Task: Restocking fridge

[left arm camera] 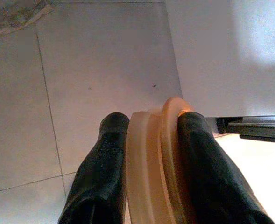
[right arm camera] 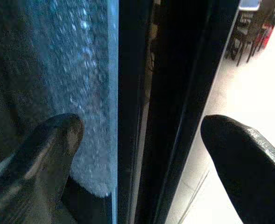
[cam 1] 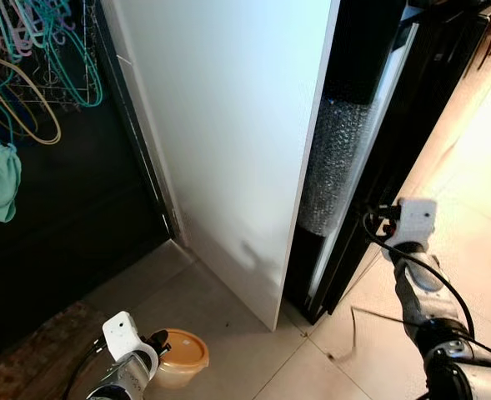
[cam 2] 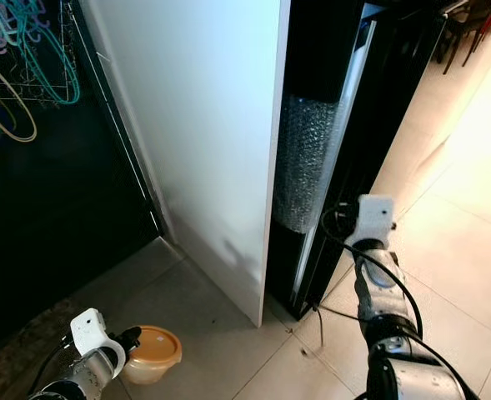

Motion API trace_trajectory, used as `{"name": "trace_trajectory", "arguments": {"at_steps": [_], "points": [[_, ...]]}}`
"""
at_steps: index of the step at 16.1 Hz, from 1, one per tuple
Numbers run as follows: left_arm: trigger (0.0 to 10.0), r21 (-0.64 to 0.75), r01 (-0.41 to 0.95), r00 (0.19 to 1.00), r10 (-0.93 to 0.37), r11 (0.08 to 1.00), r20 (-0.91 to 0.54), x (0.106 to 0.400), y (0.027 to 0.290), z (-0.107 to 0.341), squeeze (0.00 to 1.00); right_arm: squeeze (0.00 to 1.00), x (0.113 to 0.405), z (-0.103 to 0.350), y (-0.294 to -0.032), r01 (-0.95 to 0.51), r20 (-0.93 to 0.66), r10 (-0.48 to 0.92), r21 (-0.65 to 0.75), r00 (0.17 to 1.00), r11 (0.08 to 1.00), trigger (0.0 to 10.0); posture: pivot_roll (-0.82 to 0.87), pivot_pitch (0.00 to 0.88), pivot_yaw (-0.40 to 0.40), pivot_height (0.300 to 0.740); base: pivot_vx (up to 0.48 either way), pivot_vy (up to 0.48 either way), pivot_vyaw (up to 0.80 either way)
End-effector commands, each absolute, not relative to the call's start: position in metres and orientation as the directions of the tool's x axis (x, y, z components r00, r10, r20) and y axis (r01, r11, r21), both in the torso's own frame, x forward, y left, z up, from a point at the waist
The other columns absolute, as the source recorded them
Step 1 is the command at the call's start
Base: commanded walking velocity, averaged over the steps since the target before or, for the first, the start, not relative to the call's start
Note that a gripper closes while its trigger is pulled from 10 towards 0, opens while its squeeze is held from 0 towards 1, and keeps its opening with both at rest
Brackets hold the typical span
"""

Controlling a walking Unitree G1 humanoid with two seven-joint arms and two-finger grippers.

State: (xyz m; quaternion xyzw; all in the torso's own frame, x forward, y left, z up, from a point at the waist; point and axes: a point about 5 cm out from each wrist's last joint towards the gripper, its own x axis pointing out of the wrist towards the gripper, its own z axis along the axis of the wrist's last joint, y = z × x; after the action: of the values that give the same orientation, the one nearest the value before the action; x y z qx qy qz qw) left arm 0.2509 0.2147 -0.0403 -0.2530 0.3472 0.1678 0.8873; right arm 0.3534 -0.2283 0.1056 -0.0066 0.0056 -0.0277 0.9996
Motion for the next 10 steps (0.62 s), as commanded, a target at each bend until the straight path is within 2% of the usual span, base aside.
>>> {"name": "trace_trajectory", "arguments": {"at_steps": [1, 4, 6, 7, 9, 10], "points": [[10.0, -0.324, -0.465, 0.7, 0.118, 0.824, -0.704, 0.25, 0.214, -0.041, 0.0, 0.0, 0.358, 0.12, -0.234, 0.098, 0.052, -0.098, 0.004, 0.994, 0.995, 10.0, 0.04, 0.0, -0.005, 0.74, 0.0, 0.0, 0.0], [10.0, -0.322, -0.451, 0.704, 0.111, 0.832, -0.701, 0.251, 0.212, -0.041, 0.0, 0.0, 0.331, 0.076, -0.254, 0.203, -0.115, -0.203, -0.013, 0.972, 0.979, 10.0, 0.04, 0.0, 0.003, 0.74, 0.0, 0.0, 0.0], [10.0, -0.318, -0.45, 0.7, 0.109, 0.834, -0.705, 0.25, 0.211, -0.042, 0.0, 0.0, 0.301, 0.027, -0.253, 0.199, -0.352, -0.195, -0.025, 0.916, 0.98, 10.0, 0.04, 0.0, 0.008, 0.74, 0.0, 0.0, 0.0], [10.0, -0.316, -0.45, 0.699, 0.109, 0.835, -0.707, 0.249, 0.21, -0.042, 0.0, 0.0, 0.295, 0.019, -0.252, 0.194, -0.394, -0.188, -0.024, 0.9, 0.981, 10.0, 0.03, 0.0, 0.01, 0.74, 0.0, 0.0, 0.0], [10.0, -0.302, -0.459, 0.683, 0.115, 0.835, -0.721, 0.243, 0.211, -0.047, 0.0, 0.0, 0.241, -0.037, -0.243, 0.201, -0.651, -0.179, -0.041, 0.738, 0.979, 10.0, 0.04, 0.0, 0.009, 0.74, 0.0, 0.0, 0.0], [10.0, -0.292, -0.462, 0.678, 0.121, 0.838, -0.725, 0.241, 0.212, -0.048, 0.0, 0.0, 0.232, -0.044, -0.242, 0.199, -0.684, -0.178, -0.048, 0.708, 0.979, 10.0, 0.04, 0.0, 0.009, 0.74, 0.0, 0.0, 0.0]]}}
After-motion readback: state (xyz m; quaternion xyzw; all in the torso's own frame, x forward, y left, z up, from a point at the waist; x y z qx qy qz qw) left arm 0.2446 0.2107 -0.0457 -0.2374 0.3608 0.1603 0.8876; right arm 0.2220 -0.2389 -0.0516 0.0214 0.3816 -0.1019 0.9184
